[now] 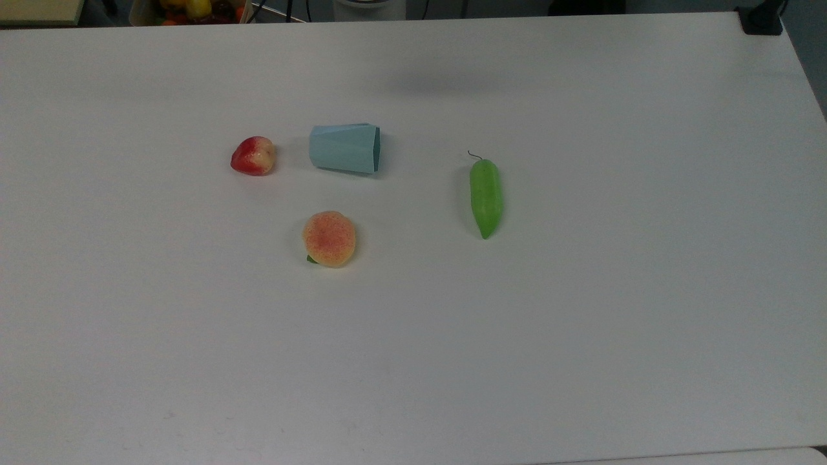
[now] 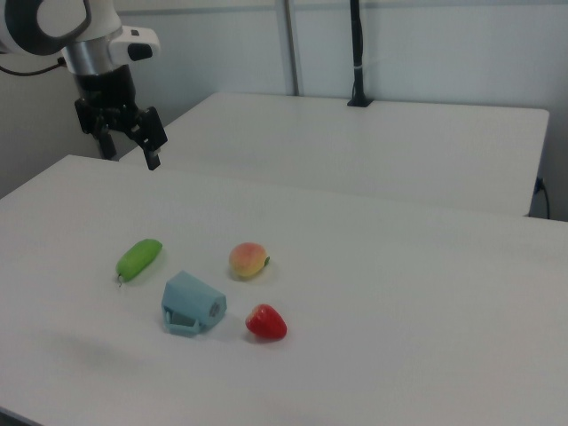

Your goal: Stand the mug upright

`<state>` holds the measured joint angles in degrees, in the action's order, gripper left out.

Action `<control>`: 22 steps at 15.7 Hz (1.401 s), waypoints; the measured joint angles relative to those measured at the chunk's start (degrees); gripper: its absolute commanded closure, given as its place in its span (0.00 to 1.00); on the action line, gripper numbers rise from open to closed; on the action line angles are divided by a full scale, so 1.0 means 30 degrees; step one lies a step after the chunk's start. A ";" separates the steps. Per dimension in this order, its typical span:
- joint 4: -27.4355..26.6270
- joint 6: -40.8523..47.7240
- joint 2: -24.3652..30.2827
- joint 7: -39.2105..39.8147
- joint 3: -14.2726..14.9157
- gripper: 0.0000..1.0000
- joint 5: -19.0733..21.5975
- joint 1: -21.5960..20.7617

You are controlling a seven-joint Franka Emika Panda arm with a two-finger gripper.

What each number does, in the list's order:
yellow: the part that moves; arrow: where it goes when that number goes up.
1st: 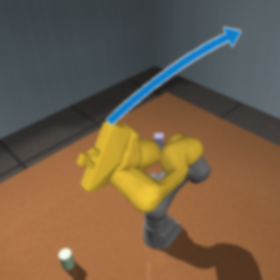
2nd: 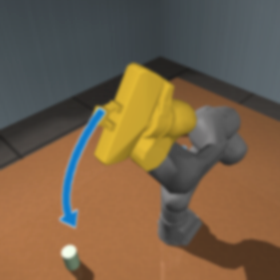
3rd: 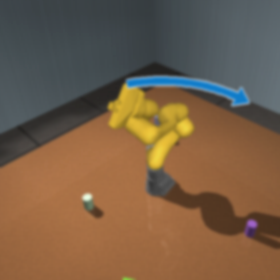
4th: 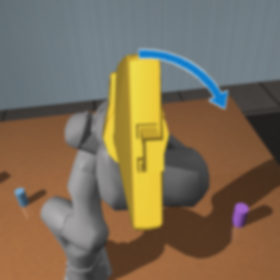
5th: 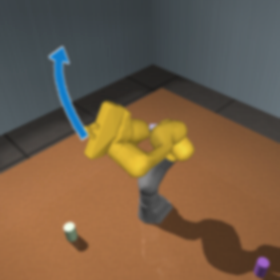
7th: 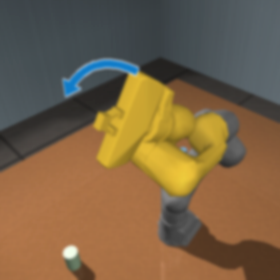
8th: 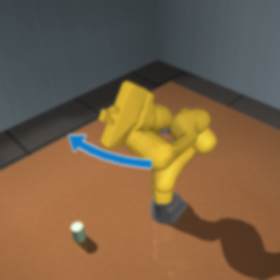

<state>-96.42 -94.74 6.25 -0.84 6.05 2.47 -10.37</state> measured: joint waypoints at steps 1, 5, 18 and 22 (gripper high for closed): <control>0.0000 0.0000 0.0000 0.0214 0.0003 0.00 0.0000 0.0000; -0.0001 0.0000 -0.0034 0.0271 0.0058 0.00 0.0000 0.0000; -0.0007 -0.0001 -0.0048 0.0386 0.0321 0.00 -0.0291 0.0028; -0.0018 -0.0001 -0.0194 0.0069 0.0203 0.00 -0.0783 -0.0491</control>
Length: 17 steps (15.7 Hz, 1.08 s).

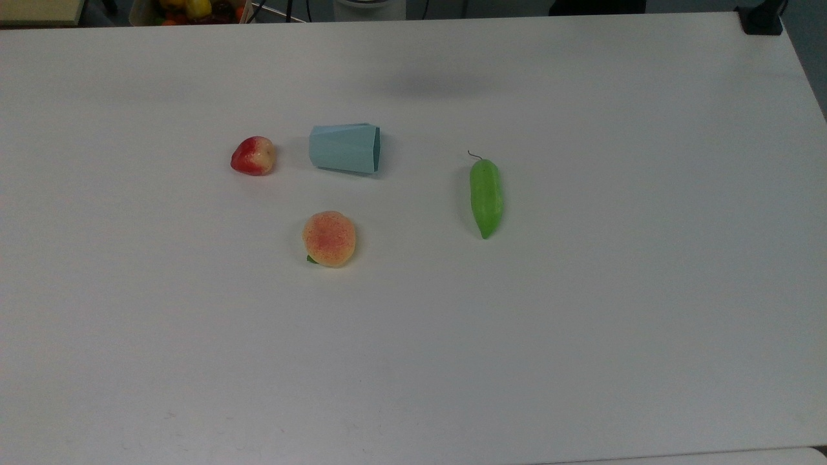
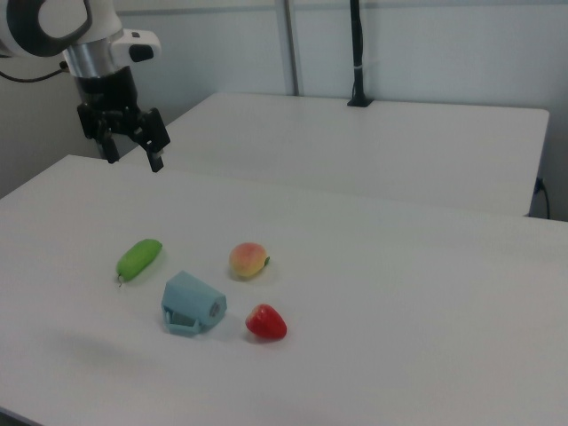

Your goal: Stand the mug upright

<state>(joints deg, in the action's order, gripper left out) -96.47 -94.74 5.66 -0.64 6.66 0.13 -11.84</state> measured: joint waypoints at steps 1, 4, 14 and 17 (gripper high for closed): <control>0.0000 0.0000 -0.0050 -0.0741 -0.0139 0.00 -0.0107 -0.0165; 0.0020 -0.0023 -0.0166 -0.3903 -0.1047 0.00 -0.0874 -0.0405; -0.0138 -0.2086 -0.3315 -1.0979 -0.2480 0.00 -0.4483 -0.2675; -0.0607 -0.3043 -0.4310 -1.1041 -0.2483 0.00 -0.5721 -0.2747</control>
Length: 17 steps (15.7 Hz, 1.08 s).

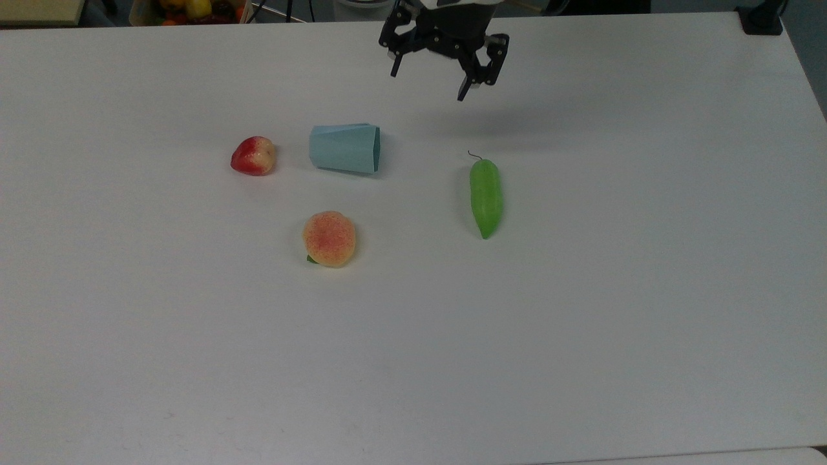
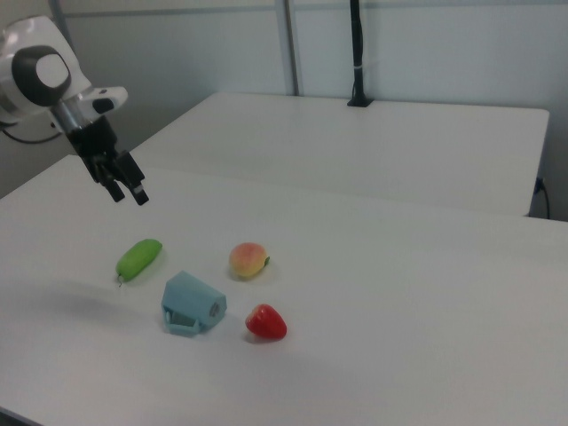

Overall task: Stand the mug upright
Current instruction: 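Move the open gripper down over the lying blue mug, then close the gripper on the blue mug's body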

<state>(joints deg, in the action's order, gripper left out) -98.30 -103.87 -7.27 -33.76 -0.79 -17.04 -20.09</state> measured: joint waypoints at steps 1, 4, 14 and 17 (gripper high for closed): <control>-0.0315 -0.0344 -0.0209 -0.0019 0.0000 0.00 -0.0486 -0.0004; -0.1597 -0.1204 -0.0653 -0.0102 0.0000 0.00 -0.1903 -0.0009; -0.4531 -0.2669 -0.1971 -0.2486 0.0018 0.00 -0.6031 0.0587; -0.4871 -0.3126 -0.2406 -0.2861 0.0026 0.00 -0.7170 0.1093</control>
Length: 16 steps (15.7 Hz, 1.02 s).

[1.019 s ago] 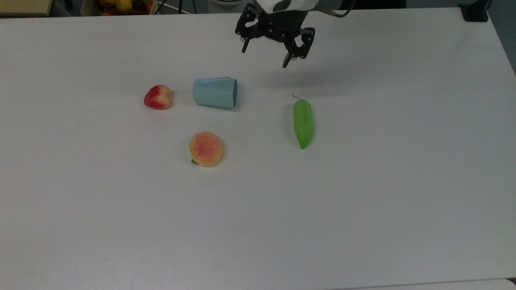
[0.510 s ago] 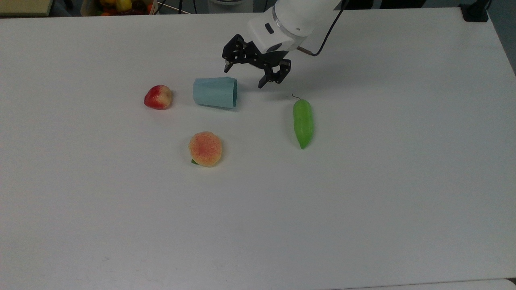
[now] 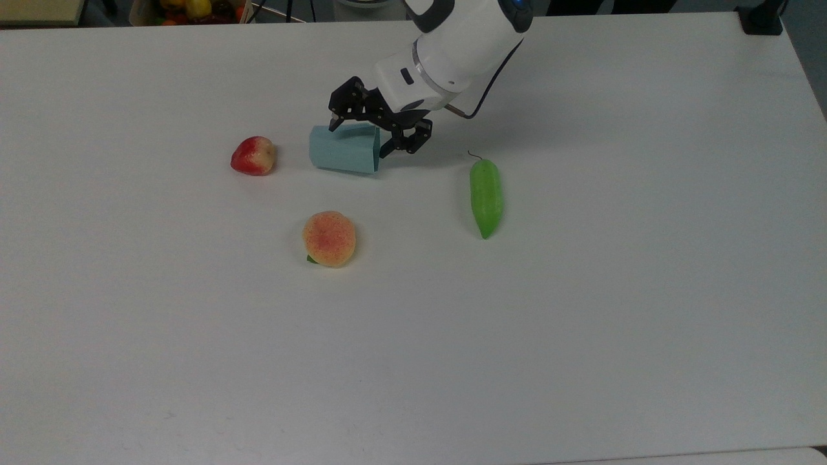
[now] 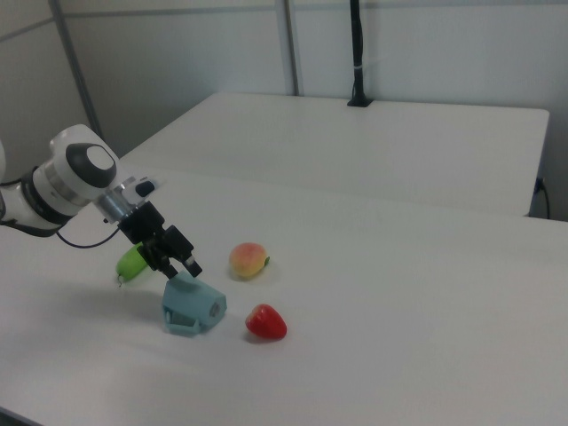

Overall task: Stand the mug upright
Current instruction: 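Close the gripper on the blue mug's body, then lift the blue mug and rotate it upright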

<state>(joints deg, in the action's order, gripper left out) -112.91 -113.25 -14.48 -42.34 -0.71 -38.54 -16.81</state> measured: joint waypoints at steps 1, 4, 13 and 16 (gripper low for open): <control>-0.0171 -0.0110 -0.0111 -0.0041 0.0005 0.03 -0.0275 0.0125; -0.0558 -0.0136 -0.0253 -0.0133 0.0007 0.15 -0.0826 0.0384; -0.1057 0.0188 0.0573 0.0261 0.0010 1.00 -0.1639 0.0510; -0.0853 0.0184 0.1088 0.1846 0.0017 1.00 0.0625 0.0769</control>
<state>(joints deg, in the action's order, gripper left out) -115.47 -112.69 -11.22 -36.80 -0.66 -36.67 -14.50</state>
